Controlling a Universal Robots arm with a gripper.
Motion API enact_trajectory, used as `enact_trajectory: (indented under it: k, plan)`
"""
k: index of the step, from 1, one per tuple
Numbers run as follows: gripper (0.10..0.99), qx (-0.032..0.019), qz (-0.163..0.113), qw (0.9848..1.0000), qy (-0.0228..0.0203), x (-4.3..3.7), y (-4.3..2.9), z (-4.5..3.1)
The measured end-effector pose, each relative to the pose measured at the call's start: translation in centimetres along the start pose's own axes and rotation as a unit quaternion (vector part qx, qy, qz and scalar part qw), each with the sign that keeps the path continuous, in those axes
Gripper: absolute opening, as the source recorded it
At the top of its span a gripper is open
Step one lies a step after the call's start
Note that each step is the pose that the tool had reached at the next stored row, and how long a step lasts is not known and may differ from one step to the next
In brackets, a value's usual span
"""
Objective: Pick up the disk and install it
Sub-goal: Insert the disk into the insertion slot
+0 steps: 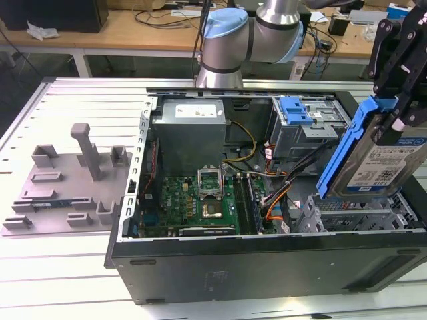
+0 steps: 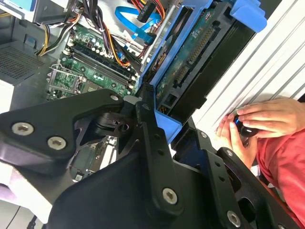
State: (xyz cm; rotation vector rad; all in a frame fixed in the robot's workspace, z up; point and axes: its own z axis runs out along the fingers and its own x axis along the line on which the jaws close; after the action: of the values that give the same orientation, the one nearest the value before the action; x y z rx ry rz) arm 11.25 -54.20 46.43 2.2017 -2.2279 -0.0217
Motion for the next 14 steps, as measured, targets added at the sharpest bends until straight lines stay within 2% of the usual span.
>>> enact_trajectory:
  k: [14]
  plan:
    - [0.369,0.0000,-0.003,1.0000,0.0000,0.12,-0.07,0.51]
